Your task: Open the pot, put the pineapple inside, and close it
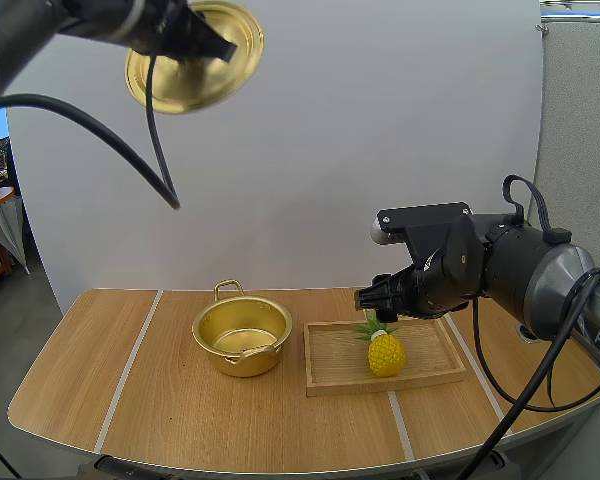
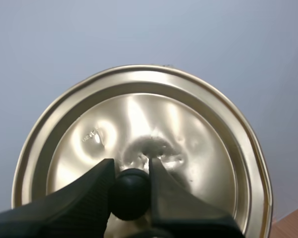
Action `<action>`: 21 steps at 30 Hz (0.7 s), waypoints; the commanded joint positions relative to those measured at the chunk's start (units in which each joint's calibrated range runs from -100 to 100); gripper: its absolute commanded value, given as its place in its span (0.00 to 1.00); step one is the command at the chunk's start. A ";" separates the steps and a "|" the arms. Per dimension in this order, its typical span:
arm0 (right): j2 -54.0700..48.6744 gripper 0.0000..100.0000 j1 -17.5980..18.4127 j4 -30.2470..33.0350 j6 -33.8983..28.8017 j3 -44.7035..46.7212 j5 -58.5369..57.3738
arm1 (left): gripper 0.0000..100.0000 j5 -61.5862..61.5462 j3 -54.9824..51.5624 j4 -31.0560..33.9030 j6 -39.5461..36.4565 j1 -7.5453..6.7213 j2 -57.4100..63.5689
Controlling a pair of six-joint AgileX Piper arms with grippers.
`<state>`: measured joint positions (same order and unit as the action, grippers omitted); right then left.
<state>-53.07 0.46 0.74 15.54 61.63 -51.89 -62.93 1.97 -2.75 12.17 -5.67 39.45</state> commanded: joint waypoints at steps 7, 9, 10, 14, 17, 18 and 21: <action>-0.69 1.00 0.03 0.03 0.43 -0.36 1.02 | 0.00 1.97 6.09 2.34 -0.69 -0.11 0.51; -0.69 1.00 0.03 0.03 0.43 -0.36 1.02 | 0.00 3.50 6.60 2.34 -0.69 -0.11 0.51; -0.69 1.00 0.03 0.03 0.43 -0.36 1.02 | 0.00 5.12 6.60 2.34 -0.69 -0.11 0.63; -0.69 1.00 0.03 0.03 0.43 -0.36 1.02 | 0.00 10.78 6.60 2.34 -0.69 -0.11 0.62; -0.69 1.00 0.03 0.03 0.43 -0.36 1.02 | 0.00 12.16 6.60 2.34 -0.69 -0.11 0.62; -0.69 1.00 0.03 0.03 0.43 -0.36 1.02 | 0.00 12.16 6.60 2.34 -0.69 -0.11 0.62; -0.69 1.00 0.03 0.03 0.43 -0.36 1.02 | 0.00 12.16 6.60 2.34 -0.69 -0.11 0.62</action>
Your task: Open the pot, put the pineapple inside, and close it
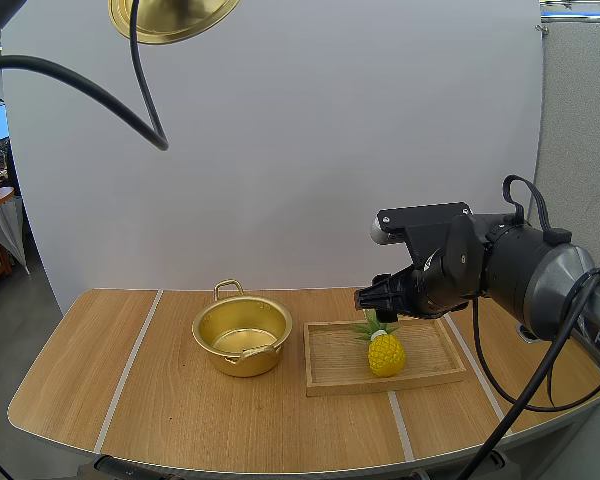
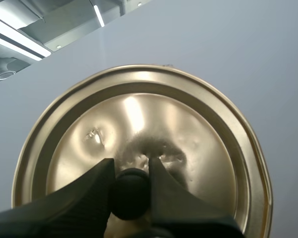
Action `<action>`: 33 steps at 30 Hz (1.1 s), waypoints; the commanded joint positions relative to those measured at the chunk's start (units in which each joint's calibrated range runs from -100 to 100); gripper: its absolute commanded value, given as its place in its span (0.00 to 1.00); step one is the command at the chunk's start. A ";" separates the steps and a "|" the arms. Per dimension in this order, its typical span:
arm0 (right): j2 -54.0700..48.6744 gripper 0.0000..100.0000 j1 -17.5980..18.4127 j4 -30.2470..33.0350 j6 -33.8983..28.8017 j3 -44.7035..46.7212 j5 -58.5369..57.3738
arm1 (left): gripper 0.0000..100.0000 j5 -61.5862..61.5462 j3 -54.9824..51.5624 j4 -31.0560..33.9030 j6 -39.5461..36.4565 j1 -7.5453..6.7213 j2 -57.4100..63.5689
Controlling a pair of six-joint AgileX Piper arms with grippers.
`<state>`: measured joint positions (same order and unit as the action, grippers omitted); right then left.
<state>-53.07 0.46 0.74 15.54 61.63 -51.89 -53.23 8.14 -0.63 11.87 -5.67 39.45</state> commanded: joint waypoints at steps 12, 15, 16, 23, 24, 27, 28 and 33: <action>-0.10 1.00 0.03 -2.16 0.43 -0.36 3.60 | 0.00 2.46 0.44 0.22 -0.40 -0.11 0.62; 2.78 1.00 0.03 -2.16 0.43 -0.36 3.60 | 0.00 2.46 0.44 0.22 -0.40 -0.11 0.62; 3.91 1.00 0.03 -2.16 0.43 -0.36 3.60 | 0.00 2.46 0.44 0.22 -0.40 -0.11 0.62; 13.84 1.00 0.03 -1.29 0.30 -1.66 5.28 | 0.00 2.46 0.44 0.22 -0.40 -0.11 0.62; 15.22 1.00 0.03 -1.18 0.10 -2.60 4.92 | 0.00 2.46 0.44 0.22 -0.40 -0.11 0.62; 18.89 1.00 0.03 -2.00 0.12 -5.81 3.79 | 0.00 2.46 0.44 0.22 -0.40 -0.11 0.62; 20.07 1.00 0.03 -2.38 0.12 -6.85 3.30 | 0.00 2.46 0.44 0.22 -0.40 -0.11 0.62; 25.28 1.00 0.03 -2.62 0.12 -9.40 1.61 | 0.00 2.46 0.44 0.22 -0.40 -0.11 0.62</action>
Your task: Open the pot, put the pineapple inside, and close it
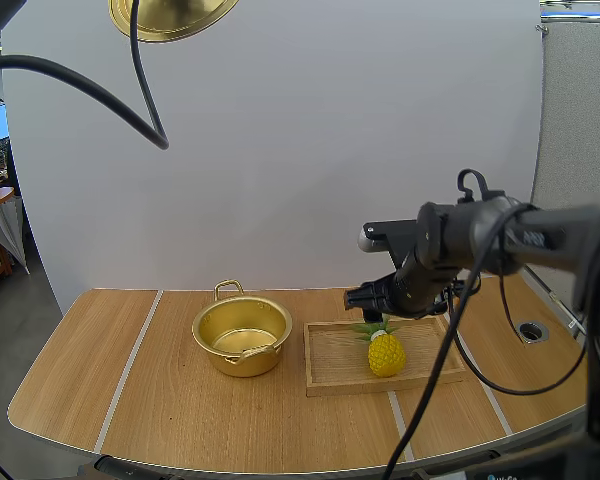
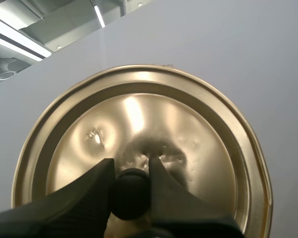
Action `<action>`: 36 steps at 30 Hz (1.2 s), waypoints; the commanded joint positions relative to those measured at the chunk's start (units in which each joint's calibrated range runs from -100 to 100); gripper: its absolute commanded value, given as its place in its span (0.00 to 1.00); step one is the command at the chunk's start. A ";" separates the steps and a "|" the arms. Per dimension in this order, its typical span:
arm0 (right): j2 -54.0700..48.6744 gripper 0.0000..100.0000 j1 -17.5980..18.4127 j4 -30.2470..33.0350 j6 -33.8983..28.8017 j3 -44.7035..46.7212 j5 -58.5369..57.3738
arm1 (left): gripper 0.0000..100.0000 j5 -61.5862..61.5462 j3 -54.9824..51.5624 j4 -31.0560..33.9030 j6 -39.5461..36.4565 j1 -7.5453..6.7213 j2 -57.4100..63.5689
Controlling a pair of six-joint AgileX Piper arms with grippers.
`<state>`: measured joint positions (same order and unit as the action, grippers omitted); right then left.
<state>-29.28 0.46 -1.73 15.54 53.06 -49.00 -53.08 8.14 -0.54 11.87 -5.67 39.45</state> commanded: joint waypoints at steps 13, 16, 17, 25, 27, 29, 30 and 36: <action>9.49 1.00 0.03 0.28 -0.85 -1.13 -0.53 | 0.00 2.31 0.44 0.13 -0.40 -0.11 0.62; 10.66 1.00 0.03 0.28 -0.96 -1.13 -0.18 | 0.00 2.31 0.44 0.13 -0.40 -0.11 0.62; 11.18 1.00 0.03 0.28 -0.96 -1.13 0.08 | 0.00 2.31 0.44 0.13 -0.40 -0.11 0.62; 14.55 1.00 0.03 0.28 -0.96 -1.13 2.84 | 0.00 2.31 0.44 0.13 -0.40 -0.11 0.62; 15.81 1.00 0.03 0.28 -0.96 -1.13 3.03 | 0.00 2.31 0.44 0.13 -0.40 -0.11 0.62; 16.83 1.00 0.03 0.28 -0.96 -1.13 3.46 | 0.00 2.31 0.44 0.13 -0.40 -0.11 0.62; 17.38 1.00 0.03 0.28 -0.96 -1.13 3.71 | 0.00 2.31 0.44 0.13 -0.40 -0.11 0.62; 19.71 1.00 0.03 0.28 -0.96 -1.23 5.32 | 0.00 2.14 0.44 0.13 -0.40 -0.11 0.62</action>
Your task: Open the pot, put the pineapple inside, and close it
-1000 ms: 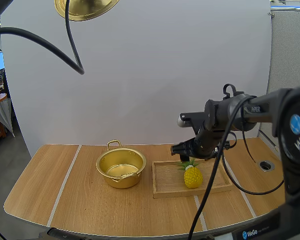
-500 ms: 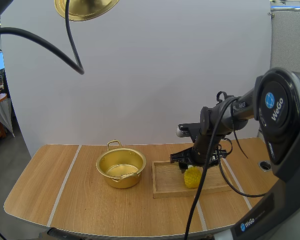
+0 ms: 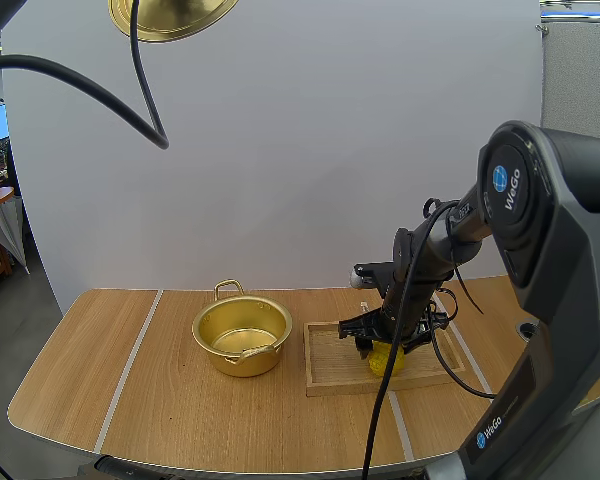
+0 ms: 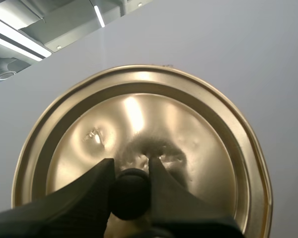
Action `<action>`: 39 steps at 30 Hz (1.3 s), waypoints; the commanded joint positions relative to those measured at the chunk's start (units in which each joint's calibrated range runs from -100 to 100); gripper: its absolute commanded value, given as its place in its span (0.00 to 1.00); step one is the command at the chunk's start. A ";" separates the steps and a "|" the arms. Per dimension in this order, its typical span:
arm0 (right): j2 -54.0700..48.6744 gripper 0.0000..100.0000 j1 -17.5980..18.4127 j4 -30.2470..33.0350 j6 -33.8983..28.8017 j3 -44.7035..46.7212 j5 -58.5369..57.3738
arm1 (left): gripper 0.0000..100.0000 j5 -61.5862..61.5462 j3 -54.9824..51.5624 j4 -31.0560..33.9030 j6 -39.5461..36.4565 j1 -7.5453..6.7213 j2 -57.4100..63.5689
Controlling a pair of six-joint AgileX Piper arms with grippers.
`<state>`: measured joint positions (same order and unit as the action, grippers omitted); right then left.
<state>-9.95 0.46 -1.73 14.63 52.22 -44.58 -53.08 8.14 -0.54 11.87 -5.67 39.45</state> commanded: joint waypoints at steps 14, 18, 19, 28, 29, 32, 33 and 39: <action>2.59 0.58 0.03 0.28 -0.05 -0.40 1.27 | 0.00 2.14 0.44 0.13 -0.40 -0.11 0.62; 2.33 0.00 0.03 0.28 -0.05 -0.40 -0.52 | 0.00 2.14 0.44 0.13 -0.40 -0.11 0.62; 2.26 0.00 0.03 0.41 0.33 -0.40 -0.52 | 0.00 2.14 0.44 0.13 -0.40 -0.11 0.62; -7.42 0.00 0.17 0.26 4.05 -0.40 0.40 | 0.00 2.14 0.44 0.13 -0.40 -0.11 0.62; -9.05 0.00 0.42 0.26 4.51 -0.40 0.40 | 0.00 2.14 0.44 0.13 -0.40 -0.11 0.62; -13.30 0.00 1.80 0.26 5.48 -2.15 -2.03 | 0.00 2.14 0.44 0.13 -0.40 -0.11 0.62; -14.44 0.00 2.48 0.26 5.53 -3.08 -3.61 | 0.00 2.14 0.44 0.13 -0.40 -0.11 0.62; -16.76 0.00 8.34 0.26 5.53 -9.09 -7.87 | 0.00 2.14 0.44 0.13 -0.40 -0.11 0.62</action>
<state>-25.24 5.07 -1.61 19.50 46.97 -49.29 -53.08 8.14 -0.54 11.87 -5.67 39.45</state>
